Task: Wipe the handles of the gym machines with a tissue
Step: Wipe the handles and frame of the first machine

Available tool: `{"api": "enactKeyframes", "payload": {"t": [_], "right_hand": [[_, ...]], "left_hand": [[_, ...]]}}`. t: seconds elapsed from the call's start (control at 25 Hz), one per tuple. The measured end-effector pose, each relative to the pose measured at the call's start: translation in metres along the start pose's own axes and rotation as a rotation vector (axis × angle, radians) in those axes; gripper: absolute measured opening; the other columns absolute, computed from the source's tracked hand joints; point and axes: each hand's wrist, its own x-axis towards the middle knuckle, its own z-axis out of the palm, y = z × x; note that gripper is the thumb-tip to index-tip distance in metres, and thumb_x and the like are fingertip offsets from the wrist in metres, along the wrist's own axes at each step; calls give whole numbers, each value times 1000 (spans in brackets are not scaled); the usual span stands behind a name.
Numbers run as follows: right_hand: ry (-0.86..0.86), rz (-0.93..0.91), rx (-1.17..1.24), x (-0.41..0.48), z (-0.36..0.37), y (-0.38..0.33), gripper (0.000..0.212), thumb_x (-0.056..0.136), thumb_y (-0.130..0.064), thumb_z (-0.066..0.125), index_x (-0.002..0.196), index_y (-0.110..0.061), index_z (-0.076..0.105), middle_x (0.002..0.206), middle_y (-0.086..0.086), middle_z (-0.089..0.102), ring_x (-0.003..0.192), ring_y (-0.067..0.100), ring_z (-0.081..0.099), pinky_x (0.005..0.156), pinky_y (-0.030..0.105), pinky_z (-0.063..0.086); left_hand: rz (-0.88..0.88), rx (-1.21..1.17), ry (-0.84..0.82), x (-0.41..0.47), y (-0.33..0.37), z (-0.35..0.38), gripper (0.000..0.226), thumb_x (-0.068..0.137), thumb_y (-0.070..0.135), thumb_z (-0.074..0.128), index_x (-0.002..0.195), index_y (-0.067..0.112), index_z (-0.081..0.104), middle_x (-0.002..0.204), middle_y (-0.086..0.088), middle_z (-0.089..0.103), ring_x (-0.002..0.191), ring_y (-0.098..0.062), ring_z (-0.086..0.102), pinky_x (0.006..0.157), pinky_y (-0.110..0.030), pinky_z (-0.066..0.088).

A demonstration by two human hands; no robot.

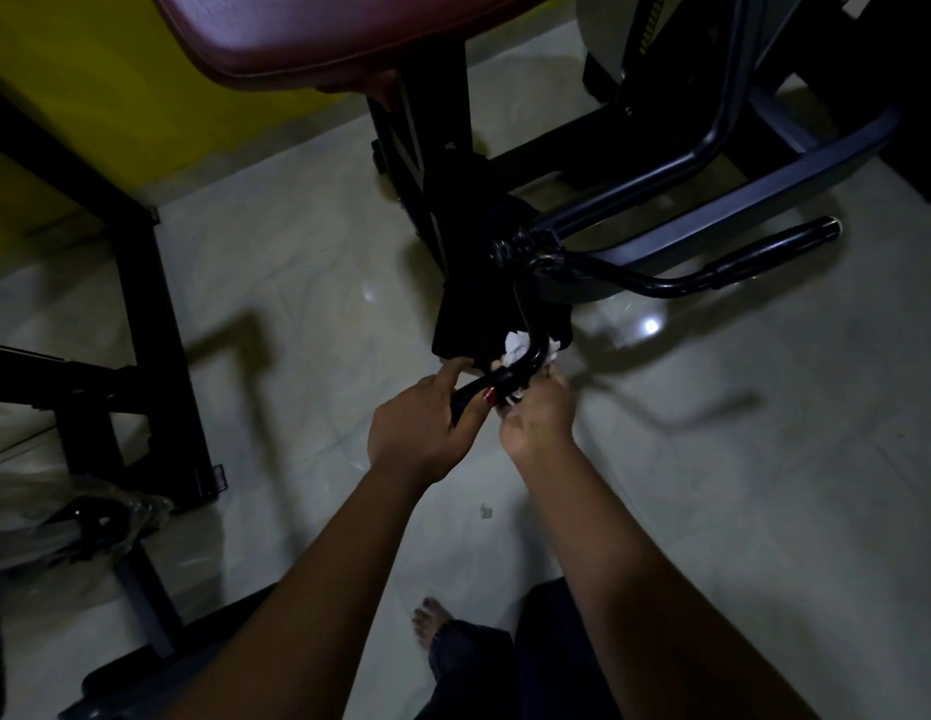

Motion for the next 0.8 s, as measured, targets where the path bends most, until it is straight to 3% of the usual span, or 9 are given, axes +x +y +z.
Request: {"api": "enactKeyframes", "payload": {"t": [0.08,0.16,0.28,0.36,0.44,0.56,0.72,0.8], "right_hand": [[-170,136,-13,-5,-8,-2,25,97,-9,48,116,-19,60,105,8,67,95,20,62,77,35,50],[-201,158,-11,3,-13,-9,28,94,-1,47,113,-16,61,100,7,65,93,19,61,78,33,49],[-108,122,193,19,-3,-22,28,95,2,46,118,-5,60,115,16,65,104,28,64,95,37,50],[-13,-1,173,14,-3,-17,22,96,1,50,110,-9,63,119,18,64,108,29,63,96,38,50],[60,-190,20,-3,-17,-5,17,93,-1,57,94,-15,67,109,13,68,102,26,66,86,34,55],[100,-432,-293,-12,-29,-5,20,89,-11,65,84,-28,72,96,1,74,93,15,69,83,33,56],[67,-625,-655,3,-16,-33,18,92,-13,61,103,-19,74,99,0,74,88,9,68,75,10,49],[62,-872,-902,-4,-23,-29,21,93,-10,59,108,-12,73,99,3,74,90,13,67,74,7,43]], "left_hand": [[0,28,-13,0,-2,1,71,82,74,13,139,38,37,108,5,69,93,-19,66,68,-30,51],[6,35,-23,1,-2,0,76,80,75,11,138,36,40,101,3,69,87,-20,66,63,-28,47],[-7,40,-49,4,-2,-1,74,81,75,11,137,37,41,92,2,70,81,-21,66,60,-28,45],[-21,24,-73,5,-1,-2,62,90,71,18,137,38,40,91,3,69,82,-21,65,62,-29,46],[-51,37,-87,8,1,-1,53,96,63,19,140,40,38,90,2,68,84,-21,64,64,-30,47],[-143,87,-129,11,4,2,52,97,60,18,143,42,35,95,-1,67,91,-21,63,68,-31,47],[-11,116,-108,15,15,10,50,100,51,18,144,35,38,117,-5,61,106,-29,56,81,-38,47],[39,-34,-77,22,21,12,40,101,41,37,136,27,52,119,-4,60,108,-25,55,84,-36,46]]}}
